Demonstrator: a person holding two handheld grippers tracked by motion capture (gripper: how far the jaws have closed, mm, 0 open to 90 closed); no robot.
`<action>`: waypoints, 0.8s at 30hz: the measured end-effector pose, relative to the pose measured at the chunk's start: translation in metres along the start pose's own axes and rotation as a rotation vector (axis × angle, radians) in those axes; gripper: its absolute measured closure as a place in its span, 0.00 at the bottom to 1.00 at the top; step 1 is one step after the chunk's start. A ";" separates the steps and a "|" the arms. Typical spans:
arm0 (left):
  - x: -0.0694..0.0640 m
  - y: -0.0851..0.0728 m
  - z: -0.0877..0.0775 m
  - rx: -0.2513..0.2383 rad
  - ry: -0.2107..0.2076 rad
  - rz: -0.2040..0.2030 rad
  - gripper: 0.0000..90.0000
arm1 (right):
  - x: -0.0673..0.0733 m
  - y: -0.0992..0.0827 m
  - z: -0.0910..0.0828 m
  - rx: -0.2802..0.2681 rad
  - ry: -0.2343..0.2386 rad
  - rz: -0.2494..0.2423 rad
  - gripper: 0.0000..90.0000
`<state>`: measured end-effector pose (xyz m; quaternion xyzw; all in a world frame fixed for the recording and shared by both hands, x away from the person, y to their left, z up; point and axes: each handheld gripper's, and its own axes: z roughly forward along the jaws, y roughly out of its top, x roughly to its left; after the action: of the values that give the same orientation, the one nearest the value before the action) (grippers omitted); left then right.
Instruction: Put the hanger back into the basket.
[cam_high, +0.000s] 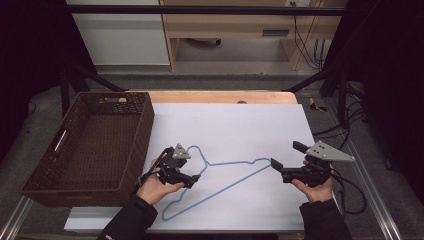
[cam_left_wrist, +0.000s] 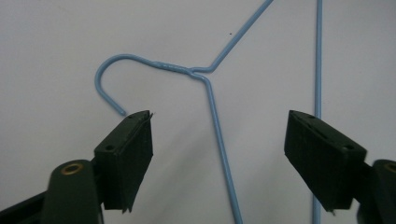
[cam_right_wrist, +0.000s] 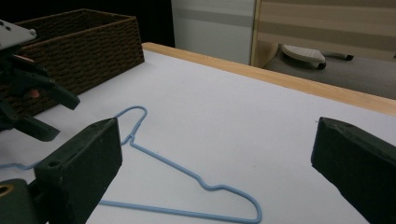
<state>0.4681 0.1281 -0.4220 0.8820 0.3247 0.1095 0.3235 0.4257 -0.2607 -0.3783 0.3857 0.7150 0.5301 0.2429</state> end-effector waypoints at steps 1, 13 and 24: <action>0.000 0.000 0.003 0.006 -0.005 0.005 0.31 | 0.000 0.000 0.000 0.000 0.001 0.001 0.03; -0.005 -0.005 0.027 0.103 0.004 0.018 0.52 | 0.002 -0.001 0.004 0.013 0.003 -0.005 0.03; -0.008 -0.007 0.038 0.153 0.009 0.010 0.73 | 0.002 -0.002 0.006 0.021 0.007 -0.010 0.03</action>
<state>0.4742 0.1079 -0.4555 0.9052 0.3291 0.0900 0.2533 0.4281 -0.2560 -0.3822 0.3829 0.7232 0.5227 0.2390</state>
